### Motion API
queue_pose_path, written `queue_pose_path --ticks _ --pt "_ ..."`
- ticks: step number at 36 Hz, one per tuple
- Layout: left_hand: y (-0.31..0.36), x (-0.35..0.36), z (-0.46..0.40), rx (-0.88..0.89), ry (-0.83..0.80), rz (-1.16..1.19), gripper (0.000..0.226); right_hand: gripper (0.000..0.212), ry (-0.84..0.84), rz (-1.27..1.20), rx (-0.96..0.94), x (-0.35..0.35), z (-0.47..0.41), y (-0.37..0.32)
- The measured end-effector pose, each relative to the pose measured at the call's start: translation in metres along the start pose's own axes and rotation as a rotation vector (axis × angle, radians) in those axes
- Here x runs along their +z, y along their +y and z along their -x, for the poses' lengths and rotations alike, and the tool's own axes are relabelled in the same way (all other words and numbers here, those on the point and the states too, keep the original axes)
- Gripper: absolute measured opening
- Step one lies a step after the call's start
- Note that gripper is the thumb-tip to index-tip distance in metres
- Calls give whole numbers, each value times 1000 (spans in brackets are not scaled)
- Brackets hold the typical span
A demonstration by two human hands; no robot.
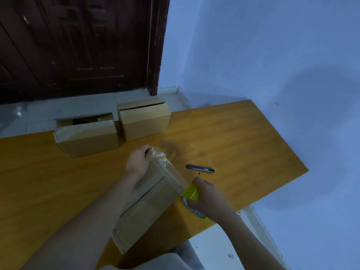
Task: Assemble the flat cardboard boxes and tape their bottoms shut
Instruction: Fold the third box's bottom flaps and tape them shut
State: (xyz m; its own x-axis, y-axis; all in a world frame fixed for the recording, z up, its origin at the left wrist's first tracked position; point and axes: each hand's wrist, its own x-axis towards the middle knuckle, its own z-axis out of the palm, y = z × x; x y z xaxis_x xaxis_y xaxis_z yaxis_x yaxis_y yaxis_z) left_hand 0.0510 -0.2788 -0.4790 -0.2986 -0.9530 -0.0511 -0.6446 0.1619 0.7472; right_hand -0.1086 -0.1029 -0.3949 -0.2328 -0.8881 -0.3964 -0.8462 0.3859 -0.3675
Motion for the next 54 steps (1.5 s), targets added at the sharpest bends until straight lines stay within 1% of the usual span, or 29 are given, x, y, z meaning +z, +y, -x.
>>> queue_pose_path --ticks 19,24,29,34,41,45,50,54 --pt "7 -3 1 -38 -35 -4 28 46 -7 15 -33 4 -5 5" --pt "6 -3 0 -57 -52 -3 27 44 -22 3 -18 6 -8 7" --pt "8 -4 1 -80 -74 -30 28 47 -20 3 -5 11 -9 8" --pt "9 -2 -3 -147 -130 -20 24 47 -15 -11 14 15 -11 9" --pt "9 -3 -10 -336 -256 79 22 43 -14 -18 10 16 -16 11" --pt "11 -6 -13 -373 -294 76 22 41 -31 -28 16 15 -19 11" --pt "12 -8 -13 -445 -364 146 26 41 -27 -44 29 15 -19 12" --pt "14 -10 -9 -510 -406 247 27 40 -16 -51 33 17 -18 12"
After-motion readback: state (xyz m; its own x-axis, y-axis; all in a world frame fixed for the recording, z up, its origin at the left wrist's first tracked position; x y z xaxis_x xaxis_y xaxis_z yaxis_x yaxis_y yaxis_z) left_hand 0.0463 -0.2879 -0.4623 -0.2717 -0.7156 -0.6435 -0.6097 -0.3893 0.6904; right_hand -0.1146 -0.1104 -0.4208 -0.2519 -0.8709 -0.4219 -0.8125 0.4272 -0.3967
